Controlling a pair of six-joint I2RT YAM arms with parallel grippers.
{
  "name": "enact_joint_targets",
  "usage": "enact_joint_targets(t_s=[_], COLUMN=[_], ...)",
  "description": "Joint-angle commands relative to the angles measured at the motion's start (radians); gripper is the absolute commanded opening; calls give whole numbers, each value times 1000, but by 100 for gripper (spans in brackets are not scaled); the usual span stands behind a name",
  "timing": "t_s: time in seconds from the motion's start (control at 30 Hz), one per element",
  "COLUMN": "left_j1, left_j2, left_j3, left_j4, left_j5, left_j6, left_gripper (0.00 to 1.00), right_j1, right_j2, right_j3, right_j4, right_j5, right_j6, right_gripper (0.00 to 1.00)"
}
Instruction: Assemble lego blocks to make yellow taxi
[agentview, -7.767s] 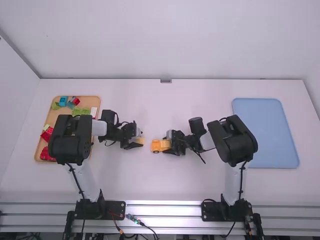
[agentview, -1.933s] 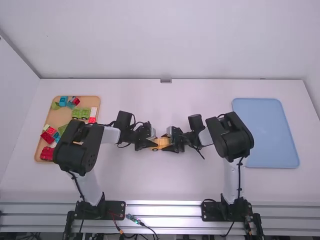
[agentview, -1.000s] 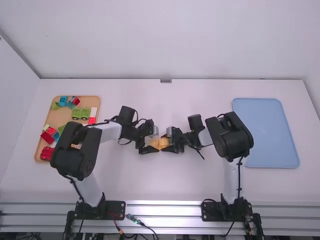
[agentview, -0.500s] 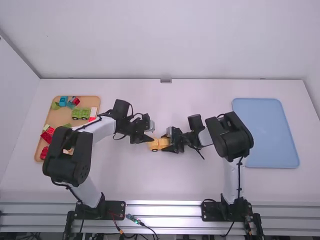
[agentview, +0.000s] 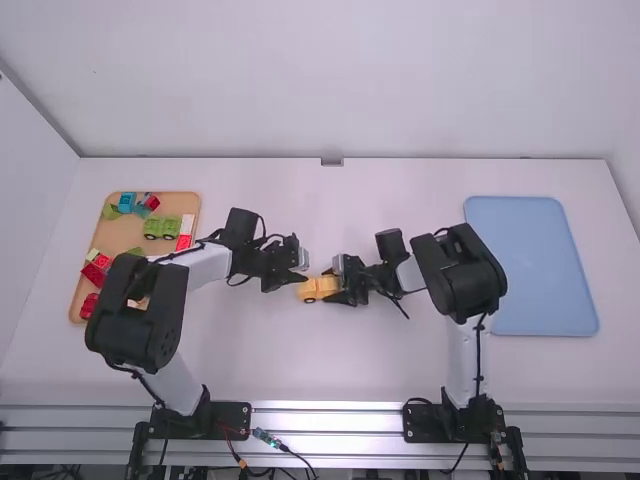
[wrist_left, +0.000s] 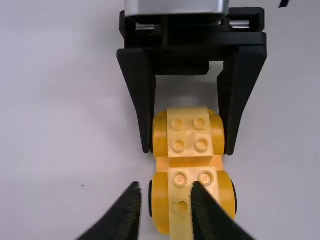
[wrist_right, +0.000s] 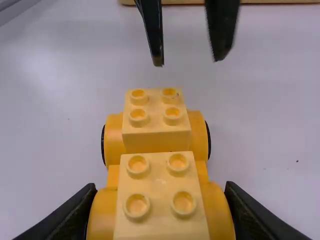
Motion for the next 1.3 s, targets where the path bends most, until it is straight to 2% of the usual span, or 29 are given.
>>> enact_joint_targets(t_s=[0.0, 1.27], left_j1=[3, -21], left_j2=[-18, 2], left_j3=[-24, -87], left_j4=[21, 85], left_j5=[16, -35], left_j6=[-67, -113], left_gripper=[2, 2], right_j1=[4, 4], right_j2=[27, 27], right_j3=[-12, -5], right_j4=[-7, -11], right_j5=[50, 80], right_j6=[2, 14], right_gripper=[49, 47])
